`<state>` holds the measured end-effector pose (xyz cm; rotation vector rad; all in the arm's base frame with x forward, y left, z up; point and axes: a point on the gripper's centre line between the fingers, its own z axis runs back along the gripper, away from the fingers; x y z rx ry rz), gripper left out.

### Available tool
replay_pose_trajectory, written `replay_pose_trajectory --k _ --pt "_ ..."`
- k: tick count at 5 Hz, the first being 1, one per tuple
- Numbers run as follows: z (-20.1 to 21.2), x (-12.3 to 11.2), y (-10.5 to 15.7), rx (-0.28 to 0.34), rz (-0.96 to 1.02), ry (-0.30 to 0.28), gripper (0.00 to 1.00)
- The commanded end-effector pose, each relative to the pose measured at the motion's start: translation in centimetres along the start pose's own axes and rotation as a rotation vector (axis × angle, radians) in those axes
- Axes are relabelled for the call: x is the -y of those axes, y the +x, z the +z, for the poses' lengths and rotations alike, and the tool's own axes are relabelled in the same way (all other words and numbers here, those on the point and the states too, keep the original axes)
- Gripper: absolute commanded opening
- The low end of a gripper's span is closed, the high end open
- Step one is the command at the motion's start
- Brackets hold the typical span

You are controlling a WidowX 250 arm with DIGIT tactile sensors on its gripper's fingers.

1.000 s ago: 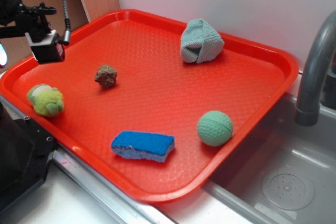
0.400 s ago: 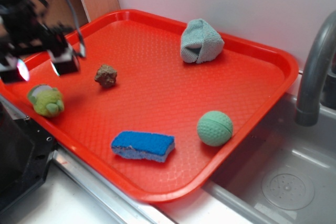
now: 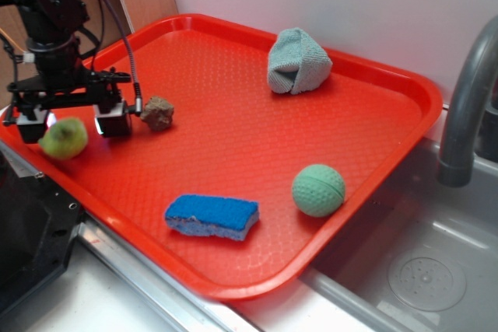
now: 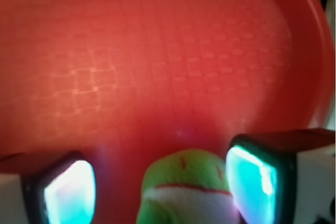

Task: Grab the green animal.

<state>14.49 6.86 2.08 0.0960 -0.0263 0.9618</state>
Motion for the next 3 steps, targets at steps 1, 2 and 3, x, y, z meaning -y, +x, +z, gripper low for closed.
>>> replay_pose_trajectory --k 1,2,3 --pt "2.58 -0.60 -2.36 0.084 0.001 -0.016 1.00" --pt "3.16 -0.71 -2.36 0.101 0.015 -0.031 1.00" --pt "3.20 -0.52 -3.31 0.091 0.087 -0.020 1.00"
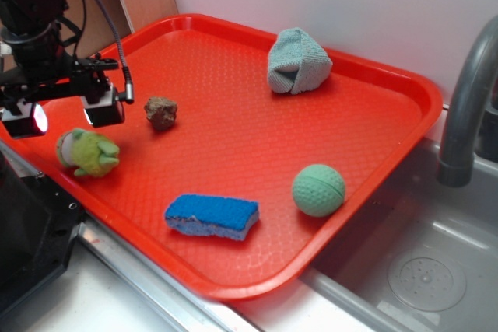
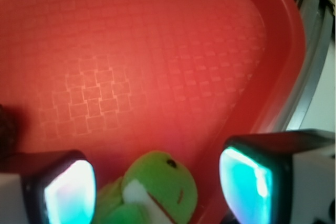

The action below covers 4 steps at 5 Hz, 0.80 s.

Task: Grab the green animal.

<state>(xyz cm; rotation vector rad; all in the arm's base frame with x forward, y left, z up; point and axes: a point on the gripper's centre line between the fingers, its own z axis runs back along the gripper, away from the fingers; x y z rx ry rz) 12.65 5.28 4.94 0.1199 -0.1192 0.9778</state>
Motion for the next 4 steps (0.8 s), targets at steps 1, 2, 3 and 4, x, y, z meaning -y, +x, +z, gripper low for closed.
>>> replay_pose_trajectory --k 1,2,3,4 --pt "-0.6 0.7 -1.8 -0.031 0.088 0.023 1.00" --pt "-1.4 1.8 -1.3 -0.043 0.099 0.069 1.00" --pt "-2.5 2.5 -1.0 -0.088 0.115 0.126 1.00" --pt "-2.2 3.6 0.8 -0.103 0.086 0.106 0.00"
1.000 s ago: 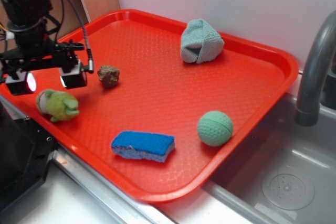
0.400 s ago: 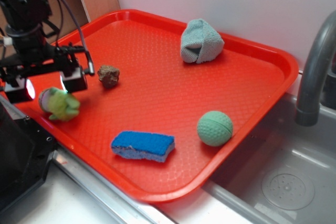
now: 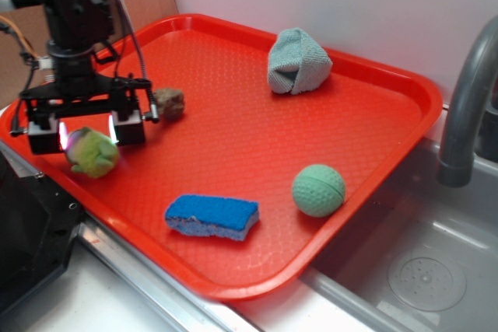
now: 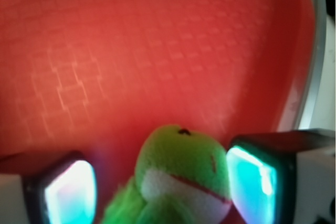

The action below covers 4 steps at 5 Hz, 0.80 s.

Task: Grab the green animal.

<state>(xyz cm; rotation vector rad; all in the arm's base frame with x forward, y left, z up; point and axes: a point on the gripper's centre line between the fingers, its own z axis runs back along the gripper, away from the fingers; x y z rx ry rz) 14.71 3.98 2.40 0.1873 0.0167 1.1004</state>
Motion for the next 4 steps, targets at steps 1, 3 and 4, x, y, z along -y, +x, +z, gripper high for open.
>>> replay_pose_trajectory --k 1,3,4 --pt "1.6 0.8 1.1 0.029 -0.097 -0.066 0.00" --pt "4.3 -0.2 -0.3 0.153 -0.272 -0.132 0.00" --pt "6.3 -0.5 0.1 0.188 -0.334 -0.194 0.00"
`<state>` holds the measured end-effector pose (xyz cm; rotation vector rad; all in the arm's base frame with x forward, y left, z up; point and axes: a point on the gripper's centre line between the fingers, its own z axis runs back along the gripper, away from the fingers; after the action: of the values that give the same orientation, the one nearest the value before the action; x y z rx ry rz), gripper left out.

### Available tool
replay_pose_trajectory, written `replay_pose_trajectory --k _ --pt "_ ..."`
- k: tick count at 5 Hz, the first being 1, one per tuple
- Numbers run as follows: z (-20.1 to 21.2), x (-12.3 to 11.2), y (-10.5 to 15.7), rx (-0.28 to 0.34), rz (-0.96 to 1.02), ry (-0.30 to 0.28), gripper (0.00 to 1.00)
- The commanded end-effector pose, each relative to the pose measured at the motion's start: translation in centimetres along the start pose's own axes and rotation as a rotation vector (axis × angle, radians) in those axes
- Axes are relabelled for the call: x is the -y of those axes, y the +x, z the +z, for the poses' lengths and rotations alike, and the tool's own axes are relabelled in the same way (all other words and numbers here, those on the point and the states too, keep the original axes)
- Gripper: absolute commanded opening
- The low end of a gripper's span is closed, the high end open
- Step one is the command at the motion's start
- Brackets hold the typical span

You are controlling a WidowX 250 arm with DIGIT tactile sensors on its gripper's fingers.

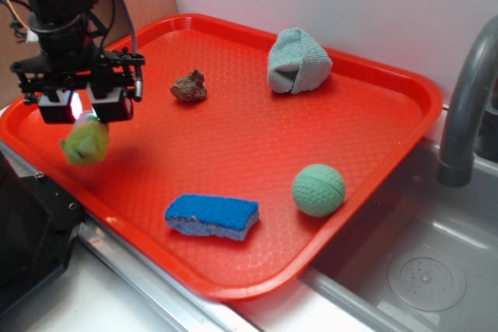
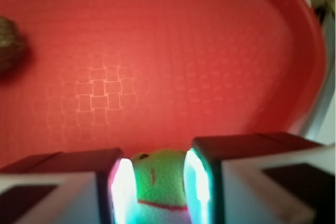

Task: Grab the green animal.

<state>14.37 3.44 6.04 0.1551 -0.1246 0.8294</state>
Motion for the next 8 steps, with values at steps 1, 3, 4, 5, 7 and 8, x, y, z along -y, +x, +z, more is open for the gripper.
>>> replay_pose_trajectory --k 1,3,4,5,7,8 --pt "3.9 0.2 1.5 0.035 -0.196 -0.035 0.00" --pt "5.4 0.0 3.3 -0.042 -0.212 -0.007 1.00" --pt "3.5 -1.9 0.9 -0.045 0.036 0.028 1.00" --pt "1.6 -2.9 -1.5 -0.084 0.238 0.025 1.00" --pt "-1.7 -1.8 -1.6 -0.104 0.151 -0.084 1.00" --pt "-2.6 0.4 -1.1 -0.128 0.089 -0.083 1.00"
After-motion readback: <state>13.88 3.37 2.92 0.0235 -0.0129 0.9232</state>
